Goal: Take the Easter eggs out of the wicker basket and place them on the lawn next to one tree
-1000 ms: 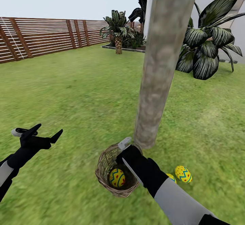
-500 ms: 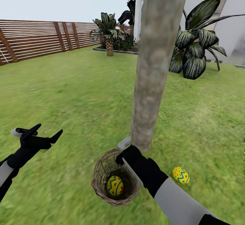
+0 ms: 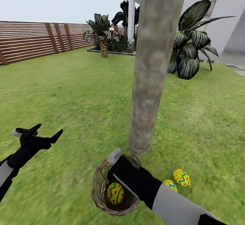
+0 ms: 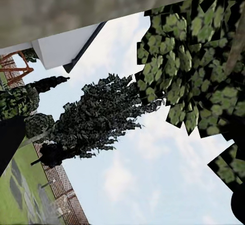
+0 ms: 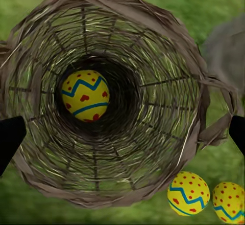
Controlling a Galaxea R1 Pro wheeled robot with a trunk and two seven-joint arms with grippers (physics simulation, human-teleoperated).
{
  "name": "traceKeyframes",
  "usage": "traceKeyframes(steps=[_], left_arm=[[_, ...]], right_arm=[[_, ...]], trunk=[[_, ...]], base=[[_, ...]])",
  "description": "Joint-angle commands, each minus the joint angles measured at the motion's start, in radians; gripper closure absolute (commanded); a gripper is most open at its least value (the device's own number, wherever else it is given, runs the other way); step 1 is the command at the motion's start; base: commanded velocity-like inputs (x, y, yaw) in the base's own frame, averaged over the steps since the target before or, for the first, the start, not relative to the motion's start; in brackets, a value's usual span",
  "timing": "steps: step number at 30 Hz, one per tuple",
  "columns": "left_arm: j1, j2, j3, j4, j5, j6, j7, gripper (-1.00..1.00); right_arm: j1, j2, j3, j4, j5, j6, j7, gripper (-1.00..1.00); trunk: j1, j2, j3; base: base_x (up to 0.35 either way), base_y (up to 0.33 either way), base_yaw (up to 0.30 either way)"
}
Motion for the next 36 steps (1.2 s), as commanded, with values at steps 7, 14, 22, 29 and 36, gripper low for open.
traceKeyframes(steps=[7,14,22,29,36], left_arm=[[-0.001,-0.001,-0.002,0.0,0.003,0.005,-0.001,-1.0],[-0.001,-0.003,-0.002,0.0,0.0,0.005,0.002,-1.0],[-0.001,-0.004,-0.004,0.001,-0.002,0.004,0.005,-1.0],[-0.001,-0.016,-0.005,0.0,-0.003,0.003,0.005,-1.0],[-0.001,-0.032,-0.007,-0.001,-0.009,0.003,0.005,-1.0]], right_arm=[[-0.001,-0.004,0.048,0.0,-0.01,0.007,-0.01,-1.0],[-0.001,-0.006,0.051,0.024,-0.012,0.007,-0.013,-1.0],[-0.002,-0.009,0.048,0.083,-0.012,0.007,-0.013,-1.0],[-0.003,-0.008,0.044,0.091,-0.012,0.005,-0.013,-1.0],[-0.003,-0.005,0.047,0.083,-0.008,0.003,-0.011,-1.0]], trunk=[[0.0,0.0,-0.002],[0.0,0.0,-0.009],[0.0,0.0,-0.017],[0.0,0.0,-0.017],[0.015,-0.028,-0.029]], base=[[0.001,0.001,0.008],[0.0,0.0,0.153],[0.001,-0.073,0.129],[0.065,-0.169,0.006],[0.004,-0.008,0.0]])
